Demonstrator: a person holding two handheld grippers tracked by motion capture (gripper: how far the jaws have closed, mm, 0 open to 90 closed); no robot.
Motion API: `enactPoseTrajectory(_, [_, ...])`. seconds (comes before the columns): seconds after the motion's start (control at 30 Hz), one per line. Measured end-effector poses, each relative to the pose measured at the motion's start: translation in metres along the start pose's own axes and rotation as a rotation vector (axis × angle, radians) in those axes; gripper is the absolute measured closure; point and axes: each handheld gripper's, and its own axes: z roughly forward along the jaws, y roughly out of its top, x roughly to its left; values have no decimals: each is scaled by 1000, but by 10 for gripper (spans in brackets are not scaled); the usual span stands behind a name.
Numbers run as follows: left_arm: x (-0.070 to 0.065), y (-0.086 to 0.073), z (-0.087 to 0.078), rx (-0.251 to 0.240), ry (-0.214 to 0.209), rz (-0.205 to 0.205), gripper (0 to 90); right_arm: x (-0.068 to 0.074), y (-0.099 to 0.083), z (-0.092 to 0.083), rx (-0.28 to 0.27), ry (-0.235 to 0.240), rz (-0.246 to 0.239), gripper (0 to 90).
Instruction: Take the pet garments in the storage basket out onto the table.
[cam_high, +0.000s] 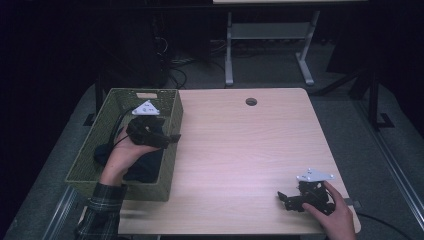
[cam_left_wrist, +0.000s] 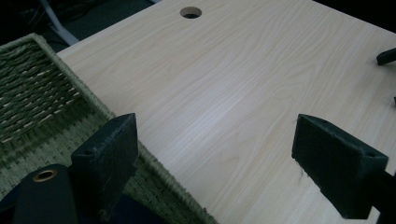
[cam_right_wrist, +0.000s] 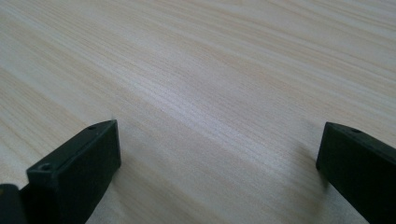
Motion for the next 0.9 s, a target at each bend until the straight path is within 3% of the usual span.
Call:
enactPoseTrajectory(0.27, [12,-9,-5,25,43,-17,144,0,0,0,0,0,0,0])
enactPoseTrajectory(0.67, [31,-26,-11,47,103,-81,146,0,0,0,0,0,1,0])
enactPoseTrajectory(0.9, [42,-39,-9,88,129,-108,149,0,0,0,0,0,0,0])
